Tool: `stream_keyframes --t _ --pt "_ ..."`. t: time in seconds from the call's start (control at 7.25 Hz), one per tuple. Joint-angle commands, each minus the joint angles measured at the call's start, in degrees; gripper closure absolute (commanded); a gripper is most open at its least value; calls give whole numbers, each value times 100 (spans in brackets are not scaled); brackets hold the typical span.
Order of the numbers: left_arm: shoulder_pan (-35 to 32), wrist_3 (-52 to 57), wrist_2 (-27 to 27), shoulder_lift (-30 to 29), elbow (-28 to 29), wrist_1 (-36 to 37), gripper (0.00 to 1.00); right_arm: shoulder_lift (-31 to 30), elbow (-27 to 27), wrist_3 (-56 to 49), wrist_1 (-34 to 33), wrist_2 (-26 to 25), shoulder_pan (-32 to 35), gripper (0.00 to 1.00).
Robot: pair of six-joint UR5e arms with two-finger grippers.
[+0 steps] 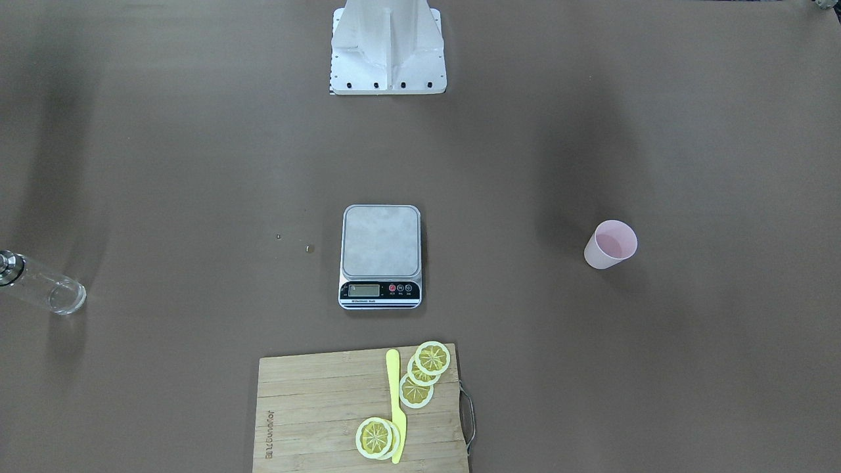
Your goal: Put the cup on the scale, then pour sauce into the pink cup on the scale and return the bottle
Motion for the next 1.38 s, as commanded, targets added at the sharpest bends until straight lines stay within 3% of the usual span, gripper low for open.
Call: stream_keyframes --t 0.0,0.28,0.55,0.83,1.24 --pt "4 0 -19 -192 -13 -253 2 97 62 42 4 153 7 0" --pt "13 -35 -1 -446 223 -1381 2 158 9 42 -5 144 7 0" --pt "13 -26 -132 -587 470 -1450 2 229 44 -18 4 144 43 0" --pt "13 -252 -212 -806 471 -1458 2 229 -96 16 432 144 43 0" --pt "598 -2734 -221 -870 470 -1950 2 220 -149 701 522 83 34 0"
